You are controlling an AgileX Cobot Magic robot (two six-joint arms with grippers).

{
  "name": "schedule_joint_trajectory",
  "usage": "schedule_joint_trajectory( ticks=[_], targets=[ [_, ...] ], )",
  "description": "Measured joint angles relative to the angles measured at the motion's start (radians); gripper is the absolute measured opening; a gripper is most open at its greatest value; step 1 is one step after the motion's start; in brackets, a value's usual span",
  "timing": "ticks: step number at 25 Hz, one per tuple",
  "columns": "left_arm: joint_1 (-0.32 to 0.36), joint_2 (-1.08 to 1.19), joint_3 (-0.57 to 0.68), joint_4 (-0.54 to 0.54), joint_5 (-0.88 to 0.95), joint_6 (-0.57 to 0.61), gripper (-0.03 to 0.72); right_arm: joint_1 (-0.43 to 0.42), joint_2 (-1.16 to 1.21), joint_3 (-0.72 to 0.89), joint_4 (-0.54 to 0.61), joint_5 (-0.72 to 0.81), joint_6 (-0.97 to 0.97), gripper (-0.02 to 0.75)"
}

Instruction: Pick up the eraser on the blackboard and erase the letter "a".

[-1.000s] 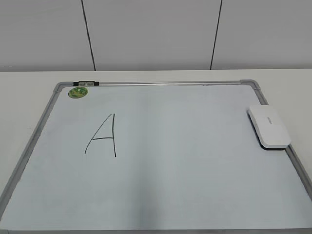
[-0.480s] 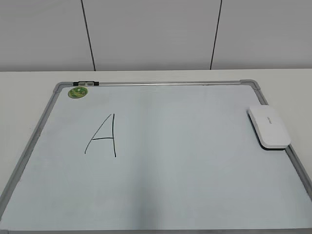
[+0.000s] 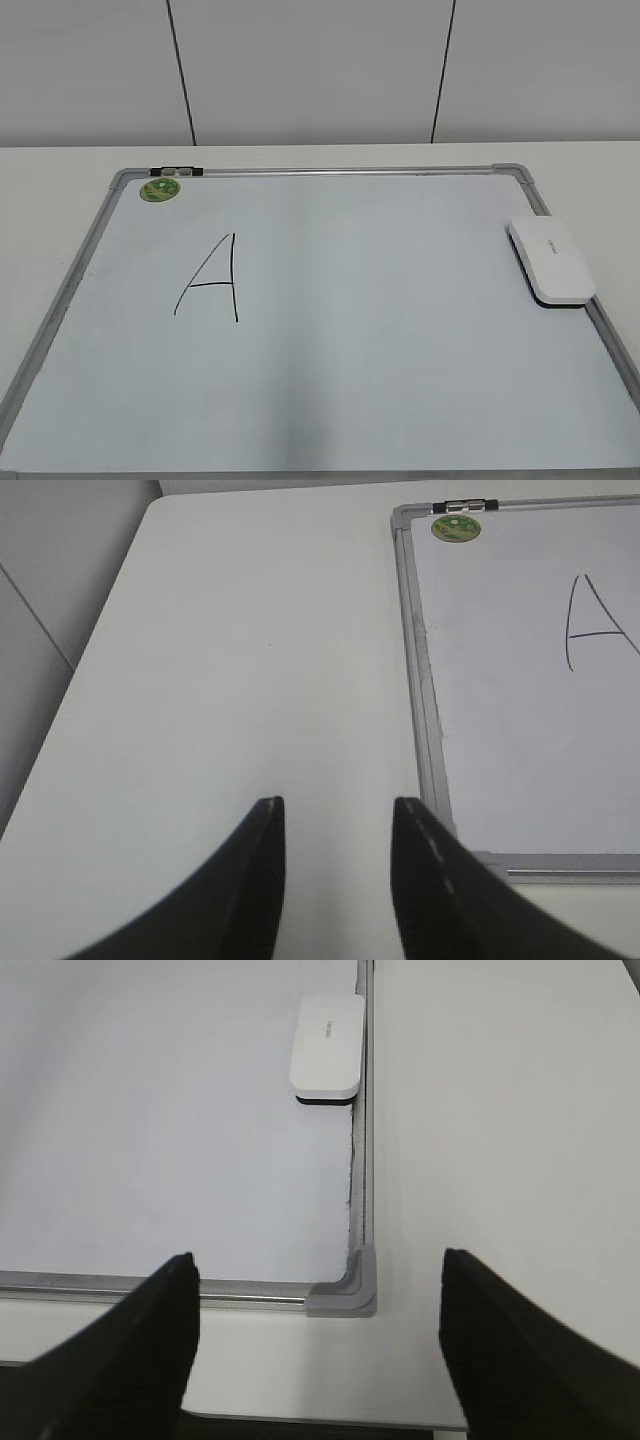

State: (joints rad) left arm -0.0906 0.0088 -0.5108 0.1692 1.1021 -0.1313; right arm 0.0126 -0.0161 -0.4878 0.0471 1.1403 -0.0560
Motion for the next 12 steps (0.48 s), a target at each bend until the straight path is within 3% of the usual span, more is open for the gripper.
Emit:
schedule_joint_trajectory(
  ticks=[12],
  targets=[
    [0.0,0.0,0.0,0.0,0.0,0.0,0.261,0.0,0.0,0.0,0.0,0.0,0.0,0.555]
  ],
)
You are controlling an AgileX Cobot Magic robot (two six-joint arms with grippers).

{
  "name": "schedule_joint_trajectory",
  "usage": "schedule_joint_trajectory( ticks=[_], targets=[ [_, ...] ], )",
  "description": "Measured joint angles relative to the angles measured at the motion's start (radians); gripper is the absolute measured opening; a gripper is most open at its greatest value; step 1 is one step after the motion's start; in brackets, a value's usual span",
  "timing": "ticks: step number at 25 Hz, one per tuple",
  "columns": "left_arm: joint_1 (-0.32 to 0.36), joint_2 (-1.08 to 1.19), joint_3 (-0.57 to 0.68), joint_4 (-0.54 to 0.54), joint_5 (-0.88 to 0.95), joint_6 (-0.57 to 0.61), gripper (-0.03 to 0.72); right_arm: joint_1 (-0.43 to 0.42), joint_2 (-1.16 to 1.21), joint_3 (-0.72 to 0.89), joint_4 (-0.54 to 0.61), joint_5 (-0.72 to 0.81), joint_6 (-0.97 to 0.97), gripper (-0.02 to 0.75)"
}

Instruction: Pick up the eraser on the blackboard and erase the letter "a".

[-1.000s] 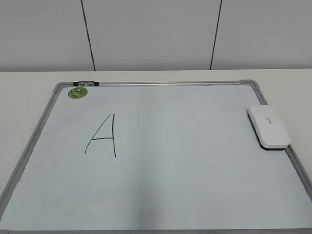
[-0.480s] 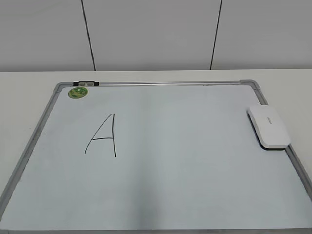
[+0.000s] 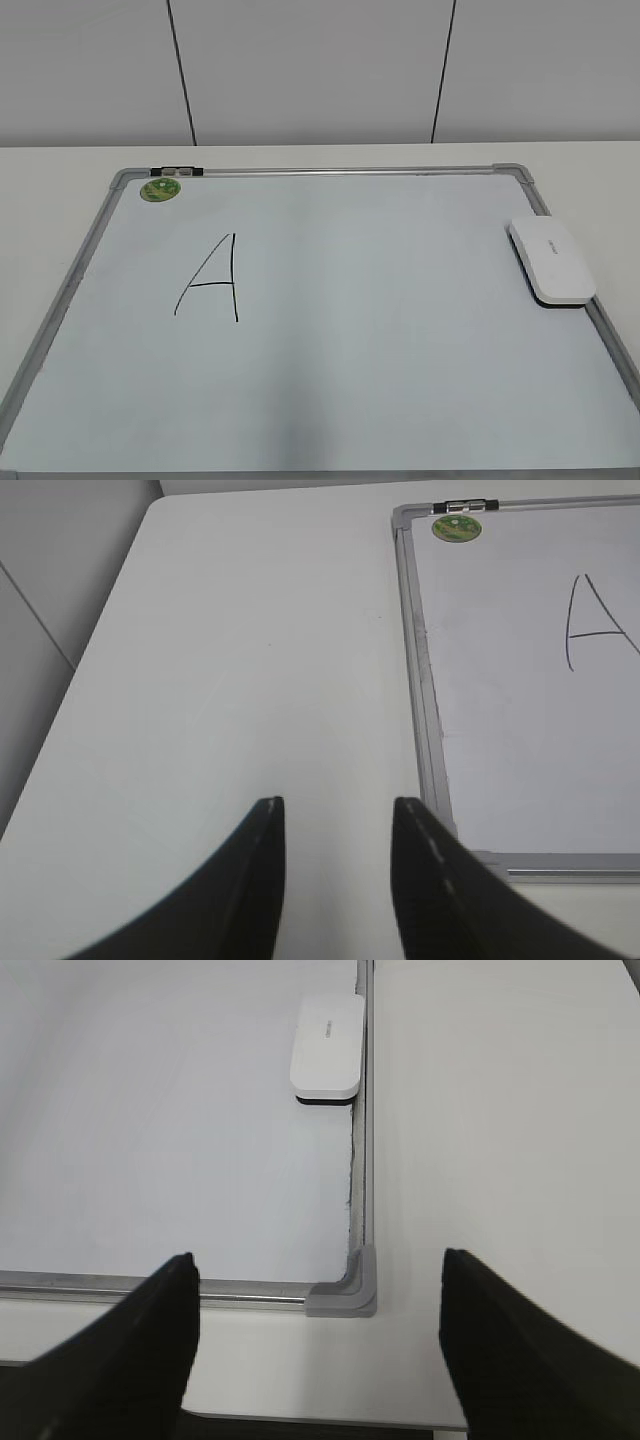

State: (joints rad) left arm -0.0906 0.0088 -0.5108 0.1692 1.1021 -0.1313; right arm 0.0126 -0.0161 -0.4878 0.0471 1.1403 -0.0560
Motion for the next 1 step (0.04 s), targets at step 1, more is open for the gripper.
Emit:
schedule_joint_trajectory(
  ticks=[1],
  targets=[
    [0.0,0.0,0.0,0.0,0.0,0.0,0.261,0.0,0.0,0.0,0.0,0.0,0.0,0.555]
  ],
)
